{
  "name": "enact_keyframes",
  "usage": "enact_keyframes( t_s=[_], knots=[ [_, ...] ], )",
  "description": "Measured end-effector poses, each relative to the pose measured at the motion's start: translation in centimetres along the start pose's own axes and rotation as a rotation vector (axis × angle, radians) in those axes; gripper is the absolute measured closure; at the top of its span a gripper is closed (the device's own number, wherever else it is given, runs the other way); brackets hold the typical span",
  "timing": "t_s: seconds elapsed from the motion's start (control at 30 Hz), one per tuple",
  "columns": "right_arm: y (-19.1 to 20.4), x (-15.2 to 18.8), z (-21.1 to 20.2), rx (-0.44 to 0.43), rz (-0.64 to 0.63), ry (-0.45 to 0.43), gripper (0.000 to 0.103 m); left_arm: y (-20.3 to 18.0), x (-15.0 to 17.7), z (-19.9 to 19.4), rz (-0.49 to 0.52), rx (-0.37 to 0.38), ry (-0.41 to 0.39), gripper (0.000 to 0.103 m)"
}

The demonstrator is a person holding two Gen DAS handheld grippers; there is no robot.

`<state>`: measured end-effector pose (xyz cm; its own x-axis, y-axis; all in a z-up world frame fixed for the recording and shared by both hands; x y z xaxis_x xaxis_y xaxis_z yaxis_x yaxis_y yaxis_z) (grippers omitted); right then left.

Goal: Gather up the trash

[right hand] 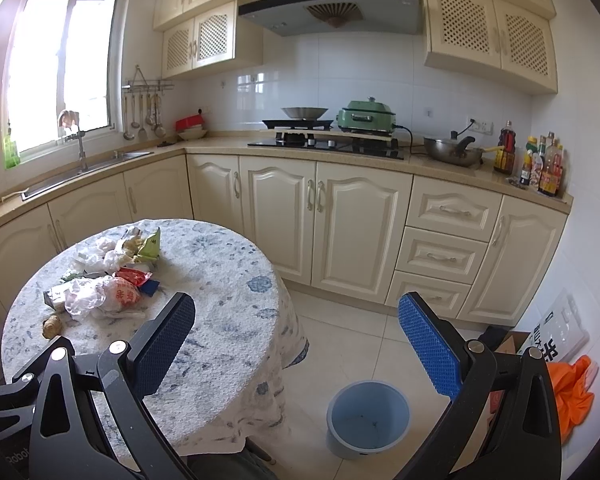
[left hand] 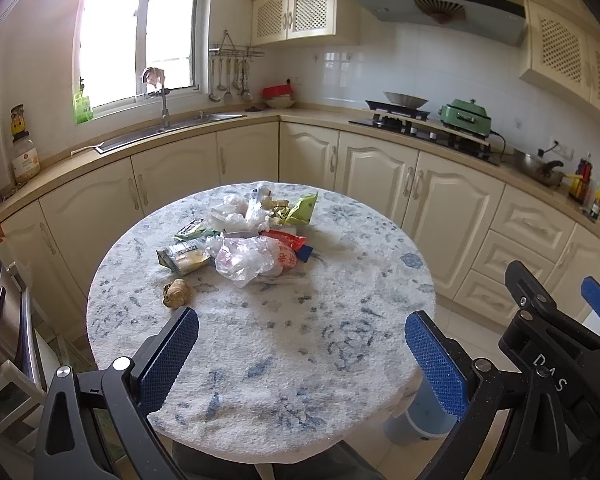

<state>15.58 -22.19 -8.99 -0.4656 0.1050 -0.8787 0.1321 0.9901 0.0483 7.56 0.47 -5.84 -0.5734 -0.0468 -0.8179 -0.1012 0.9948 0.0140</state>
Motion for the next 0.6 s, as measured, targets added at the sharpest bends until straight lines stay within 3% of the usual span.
enact_keyframes(
  t_s=[0.6],
  knots=[
    [1.2,0.0,0.8,-0.024,-0.017,0.026,0.0,0.9,0.0,0.5,-0.011,-0.021,0.017,0.002]
  ],
)
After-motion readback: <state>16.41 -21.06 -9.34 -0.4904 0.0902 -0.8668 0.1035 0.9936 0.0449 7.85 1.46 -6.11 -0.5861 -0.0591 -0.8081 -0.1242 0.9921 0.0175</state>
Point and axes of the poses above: each gripper's, at about its wrist camera, not at the fingertips, and z roughly the way its jaws point, y to its left, x to its underside, the point moved 8 cm from there along z, roughly the way its jaws point, and after that the axes turned 6 degrees about -x, right-handed, at the moved point
